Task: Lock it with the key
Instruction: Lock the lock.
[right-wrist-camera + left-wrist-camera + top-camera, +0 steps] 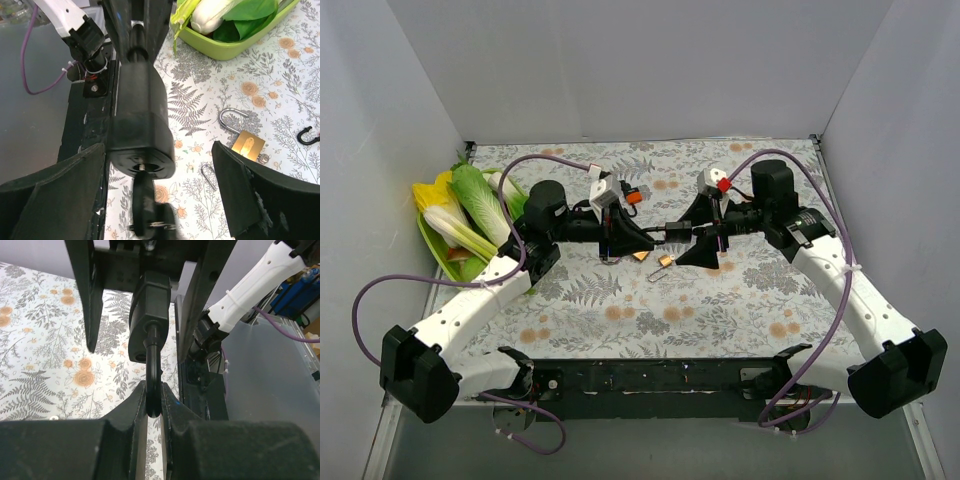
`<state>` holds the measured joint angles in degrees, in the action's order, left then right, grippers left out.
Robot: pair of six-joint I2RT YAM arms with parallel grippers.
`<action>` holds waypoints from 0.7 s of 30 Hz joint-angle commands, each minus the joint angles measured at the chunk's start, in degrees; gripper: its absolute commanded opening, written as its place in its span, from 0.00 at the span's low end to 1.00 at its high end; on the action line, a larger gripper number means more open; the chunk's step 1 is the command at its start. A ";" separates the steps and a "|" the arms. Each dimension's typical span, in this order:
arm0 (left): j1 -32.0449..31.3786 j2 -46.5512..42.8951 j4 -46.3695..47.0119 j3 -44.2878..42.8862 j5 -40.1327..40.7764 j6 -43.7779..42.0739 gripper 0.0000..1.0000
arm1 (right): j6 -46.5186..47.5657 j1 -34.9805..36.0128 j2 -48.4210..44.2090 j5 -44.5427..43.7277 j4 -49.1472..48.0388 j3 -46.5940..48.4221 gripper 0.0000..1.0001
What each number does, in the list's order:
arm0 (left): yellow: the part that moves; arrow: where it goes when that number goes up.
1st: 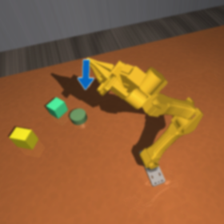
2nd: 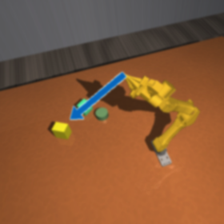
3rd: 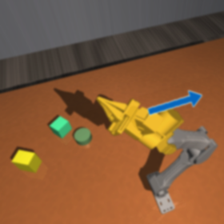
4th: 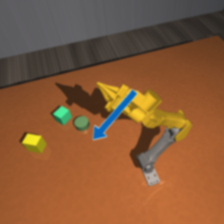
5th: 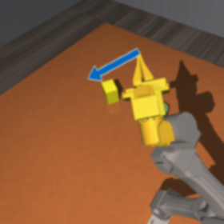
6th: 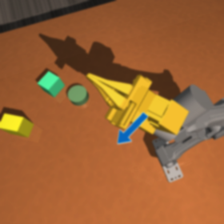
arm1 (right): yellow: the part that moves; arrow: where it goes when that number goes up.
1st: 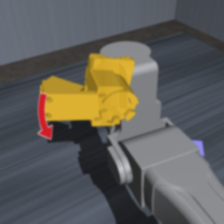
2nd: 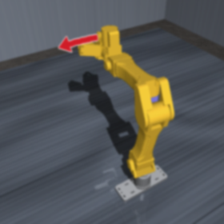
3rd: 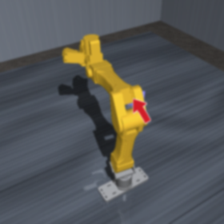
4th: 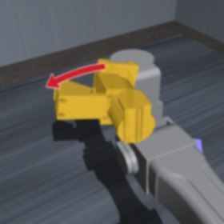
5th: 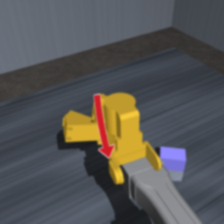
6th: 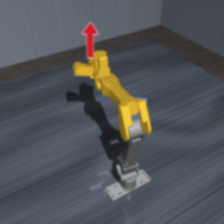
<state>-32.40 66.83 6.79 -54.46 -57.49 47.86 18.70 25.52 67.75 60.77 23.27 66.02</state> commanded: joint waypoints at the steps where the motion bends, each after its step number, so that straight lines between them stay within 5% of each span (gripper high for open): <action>1: 0.15 -1.17 6.40 -4.08 -2.62 3.03 0.00 | 4.67 -0.03 0.90 3.11 -0.41 -0.54 0.96; 11: -0.03 -0.56 6.31 -3.99 -2.01 5.32 0.00 | 7.14 2.25 1.33 3.39 -1.56 0.78 0.85; 20: -0.03 0.06 5.52 -4.16 -1.39 6.02 0.00 | 8.99 4.36 1.86 1.89 -0.06 2.27 0.26; 21: -0.12 0.14 5.00 -4.25 -1.22 5.50 0.00 | 8.99 4.45 1.95 1.81 0.37 2.45 0.04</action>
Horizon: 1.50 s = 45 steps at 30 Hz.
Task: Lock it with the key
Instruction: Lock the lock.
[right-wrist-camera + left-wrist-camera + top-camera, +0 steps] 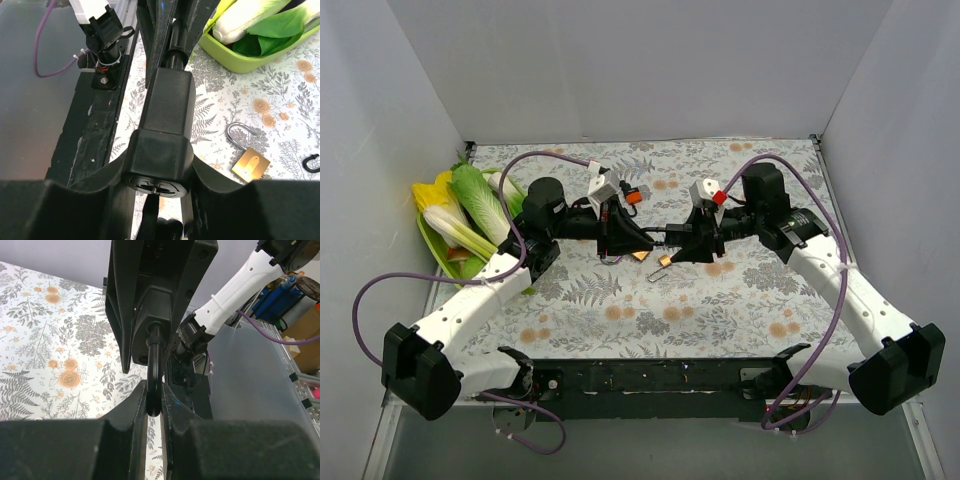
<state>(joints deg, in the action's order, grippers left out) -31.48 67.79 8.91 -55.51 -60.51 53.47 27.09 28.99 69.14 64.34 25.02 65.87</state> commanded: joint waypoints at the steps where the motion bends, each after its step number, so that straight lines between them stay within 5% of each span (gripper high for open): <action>1: -1.12 -0.73 1.65 -3.29 1.97 -1.17 0.00 | 0.77 1.15 0.81 -1.76 -1.02 3.21 0.01; 12: -7.27 -0.38 -3.80 -3.29 6.45 -13.99 0.00 | -6.44 2.12 5.91 7.55 1.26 7.87 0.01; 21: -9.03 0.76 -1.01 -4.17 10.15 -15.68 0.00 | -6.61 6.60 5.48 6.34 2.50 3.93 0.01; 31: -8.86 -1.69 -1.69 -4.52 12.35 -13.57 0.00 | 5.42 6.43 6.70 2.47 15.75 2.51 0.02; 32: -8.77 -2.13 -2.83 -4.61 12.09 -15.14 0.00 | 6.30 6.17 6.97 2.20 16.90 3.73 0.29; 35: -8.33 -3.36 -7.49 -4.52 11.73 -17.61 0.00 | 7.71 3.19 6.88 1.32 19.45 4.97 0.53; 41: -6.92 -3.54 -14.26 -4.87 9.01 -21.39 0.00 | 12.62 -1.30 5.74 -1.75 26.03 8.57 0.83; 45: -6.92 -0.91 -21.71 -7.94 6.38 -25.08 0.00 | 15.44 -1.31 7.22 -5.53 29.99 12.26 0.91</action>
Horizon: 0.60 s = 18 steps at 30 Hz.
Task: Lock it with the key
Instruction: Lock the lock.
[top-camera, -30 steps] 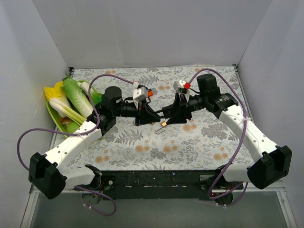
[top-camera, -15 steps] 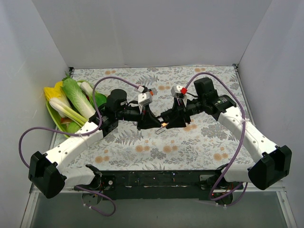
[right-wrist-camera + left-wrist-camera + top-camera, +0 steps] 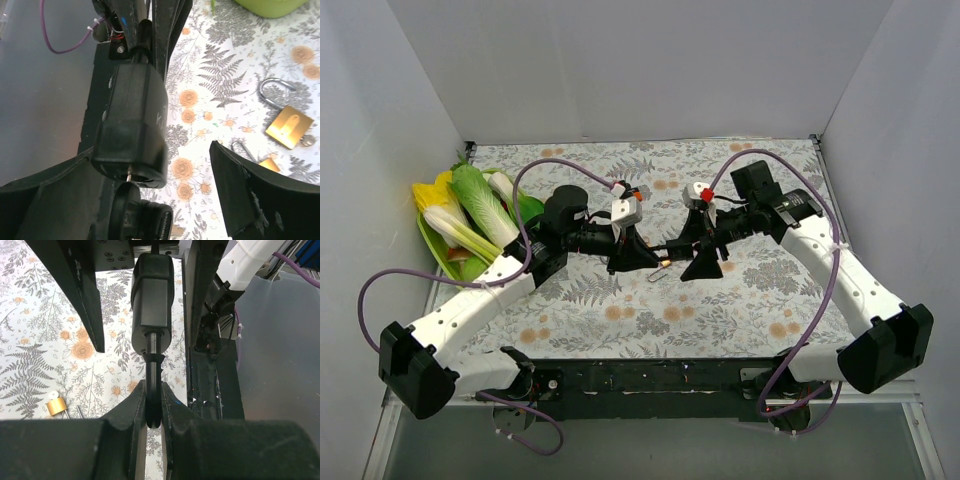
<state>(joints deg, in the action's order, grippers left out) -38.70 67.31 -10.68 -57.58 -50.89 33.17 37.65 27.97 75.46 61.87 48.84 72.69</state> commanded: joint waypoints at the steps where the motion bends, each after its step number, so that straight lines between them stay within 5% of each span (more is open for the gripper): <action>1: 0.29 0.36 -3.11 -6.74 -3.94 -6.08 0.00 | 5.85 -0.37 1.35 -3.24 7.40 7.54 0.92; 10: 0.29 2.47 -3.91 -7.81 -4.56 -4.43 0.00 | 7.70 0.60 3.55 -6.23 9.00 8.17 0.92; 15: 0.29 3.35 -4.70 -8.68 -3.51 -3.38 0.00 | 11.21 2.53 4.17 -9.65 10.31 8.97 0.79; 18: 0.29 3.71 -4.09 -8.69 -3.16 -1.80 0.00 | 12.01 3.32 4.52 -10.01 10.66 8.53 0.62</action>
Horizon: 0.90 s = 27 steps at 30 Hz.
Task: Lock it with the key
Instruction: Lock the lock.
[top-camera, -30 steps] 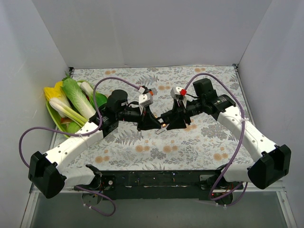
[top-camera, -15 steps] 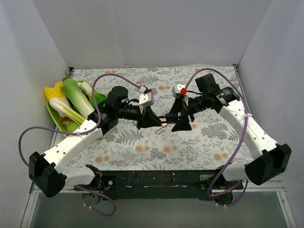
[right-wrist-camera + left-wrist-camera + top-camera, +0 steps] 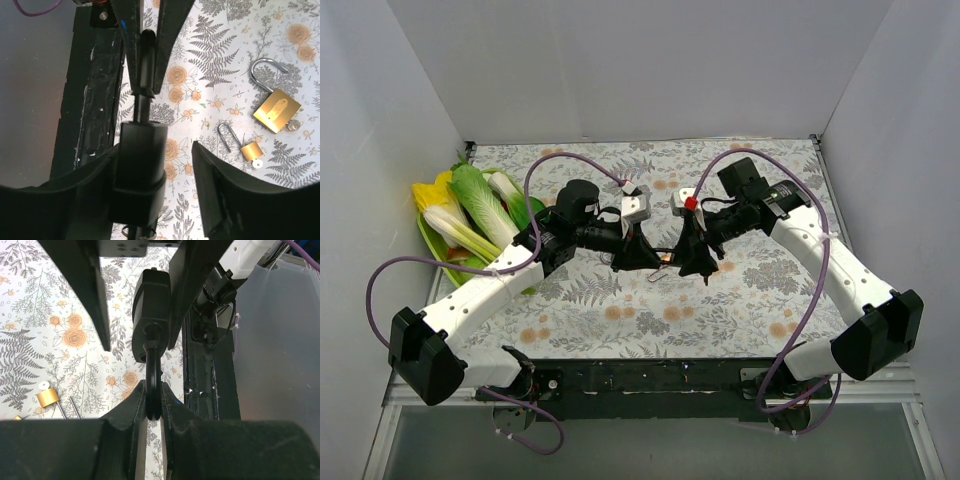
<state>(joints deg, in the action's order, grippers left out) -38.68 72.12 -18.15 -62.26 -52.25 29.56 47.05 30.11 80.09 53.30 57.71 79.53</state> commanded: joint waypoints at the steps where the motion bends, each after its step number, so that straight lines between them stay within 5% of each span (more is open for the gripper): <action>1: 0.27 -1.28 3.82 -3.58 -1.80 2.34 0.00 | 3.05 1.27 0.06 -1.44 2.05 1.60 0.58; 4: 0.27 -2.24 6.02 -2.09 -1.45 5.06 0.00 | 3.31 1.27 0.06 -1.44 1.79 0.89 0.48; 7: 0.79 -2.94 7.25 -1.38 -1.45 6.64 0.00 | 3.23 1.27 -0.29 -1.53 1.70 0.46 0.83; 12: 1.67 -3.56 8.40 -0.67 -2.16 7.97 0.00 | 2.88 1.18 -1.87 -1.44 -0.58 -1.48 0.82; 20: 1.94 -3.74 6.38 -0.23 -1.45 7.00 0.00 | 3.67 1.18 -0.99 -0.48 0.73 1.33 0.32; 21: 1.94 -3.83 6.20 -0.06 -1.10 7.09 0.00 | 3.67 1.27 -0.91 -0.30 0.73 1.59 0.22; 22: 2.11 -3.65 6.11 0.03 -0.93 7.35 0.00 | 3.32 1.18 -0.99 -0.13 0.82 1.86 0.02; 24: 2.11 -2.95 6.03 -0.66 -1.36 8.40 0.00 | 2.53 1.27 -0.56 0.93 0.91 2.73 0.01; 27: 2.03 -4.08 8.12 -0.23 -1.28 9.19 0.26 | 2.09 1.18 0.59 3.91 2.58 3.79 0.01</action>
<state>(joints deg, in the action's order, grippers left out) -36.95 71.83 -14.37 -62.17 -52.07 37.52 49.69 31.27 80.05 51.40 58.76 79.26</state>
